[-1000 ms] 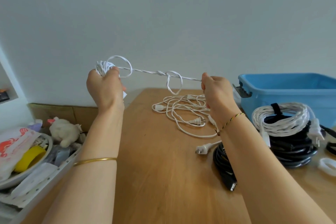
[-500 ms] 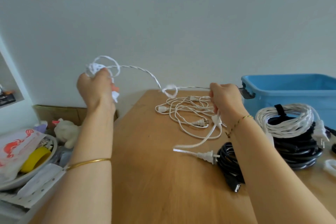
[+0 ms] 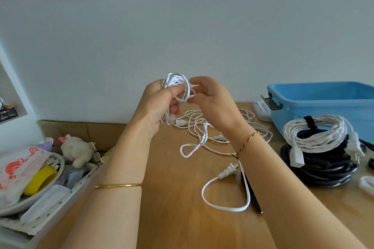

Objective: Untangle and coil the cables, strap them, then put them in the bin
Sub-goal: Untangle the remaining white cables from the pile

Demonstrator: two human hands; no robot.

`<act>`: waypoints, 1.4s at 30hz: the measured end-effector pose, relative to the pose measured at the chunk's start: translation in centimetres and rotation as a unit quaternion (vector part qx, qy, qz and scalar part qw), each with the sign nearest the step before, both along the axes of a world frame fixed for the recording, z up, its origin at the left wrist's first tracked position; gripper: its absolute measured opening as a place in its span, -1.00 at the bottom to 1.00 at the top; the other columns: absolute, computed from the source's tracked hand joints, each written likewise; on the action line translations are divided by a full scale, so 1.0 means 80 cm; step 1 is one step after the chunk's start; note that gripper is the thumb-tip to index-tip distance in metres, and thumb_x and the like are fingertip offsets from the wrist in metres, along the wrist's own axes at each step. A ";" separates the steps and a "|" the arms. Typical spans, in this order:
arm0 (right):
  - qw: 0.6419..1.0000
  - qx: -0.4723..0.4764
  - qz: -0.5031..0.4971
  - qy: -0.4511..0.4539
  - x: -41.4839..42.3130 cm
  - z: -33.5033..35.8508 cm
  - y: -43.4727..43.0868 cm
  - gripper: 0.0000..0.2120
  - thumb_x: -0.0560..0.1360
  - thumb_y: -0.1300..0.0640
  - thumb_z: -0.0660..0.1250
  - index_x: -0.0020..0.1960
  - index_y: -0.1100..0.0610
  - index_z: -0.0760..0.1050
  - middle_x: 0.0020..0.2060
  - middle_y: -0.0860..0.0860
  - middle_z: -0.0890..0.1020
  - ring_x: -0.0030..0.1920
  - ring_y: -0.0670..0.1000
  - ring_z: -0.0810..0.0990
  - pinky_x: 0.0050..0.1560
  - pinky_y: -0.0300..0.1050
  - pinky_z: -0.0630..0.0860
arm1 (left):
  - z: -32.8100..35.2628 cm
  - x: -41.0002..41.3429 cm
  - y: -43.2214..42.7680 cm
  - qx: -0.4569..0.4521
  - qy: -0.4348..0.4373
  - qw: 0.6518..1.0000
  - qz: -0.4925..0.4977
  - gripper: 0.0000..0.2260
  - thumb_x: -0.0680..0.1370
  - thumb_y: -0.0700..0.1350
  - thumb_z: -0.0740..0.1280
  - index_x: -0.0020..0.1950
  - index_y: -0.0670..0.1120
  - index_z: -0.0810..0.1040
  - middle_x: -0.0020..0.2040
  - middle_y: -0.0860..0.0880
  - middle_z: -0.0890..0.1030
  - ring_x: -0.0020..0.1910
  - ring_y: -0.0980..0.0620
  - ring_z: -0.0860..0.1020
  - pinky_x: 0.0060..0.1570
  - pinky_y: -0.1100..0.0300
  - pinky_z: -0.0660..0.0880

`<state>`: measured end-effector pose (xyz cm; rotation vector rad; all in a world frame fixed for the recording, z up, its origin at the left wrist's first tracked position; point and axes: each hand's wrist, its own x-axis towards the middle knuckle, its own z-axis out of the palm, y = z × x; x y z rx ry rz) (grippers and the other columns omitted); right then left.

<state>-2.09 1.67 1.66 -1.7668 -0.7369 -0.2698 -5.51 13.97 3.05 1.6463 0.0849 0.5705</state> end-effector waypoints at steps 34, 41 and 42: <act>0.931 -0.204 0.215 0.214 0.001 -0.017 -0.024 -0.83 0.56 0.20 0.29 0.02 0.30 0.57 -0.41 0.12 0.54 -0.50 0.01 0.48 -0.33 -0.06 0.61 | 0.007 0.004 0.031 -0.392 -0.189 0.883 -0.175 -0.78 0.62 -0.22 0.14 -0.22 -0.18 0.41 -0.32 -0.05 0.48 -0.25 0.06 0.50 0.13 -0.07 0.51; 0.952 -0.241 0.140 0.128 -0.010 0.012 -0.035 -0.89 0.47 0.30 0.36 -0.08 0.36 0.55 -0.39 0.12 0.62 -0.44 0.00 0.61 -0.17 -0.18 0.55 | -0.019 0.021 0.027 0.107 -0.126 0.985 0.049 -0.88 0.50 -0.17 0.26 -0.06 -0.15 0.34 -0.22 -0.14 0.53 -0.30 0.03 0.51 -0.24 0.15 0.48; 0.962 -0.224 0.110 0.108 -0.008 0.015 -0.038 -0.92 0.44 0.32 0.35 -0.10 0.35 0.58 -0.39 0.14 0.62 -0.42 0.01 0.61 -0.15 -0.14 0.56 | -0.018 0.020 0.026 0.184 -0.101 0.975 0.068 -0.87 0.51 -0.17 0.27 -0.02 -0.17 0.35 -0.15 -0.17 0.53 -0.23 0.00 0.52 -0.20 0.16 0.45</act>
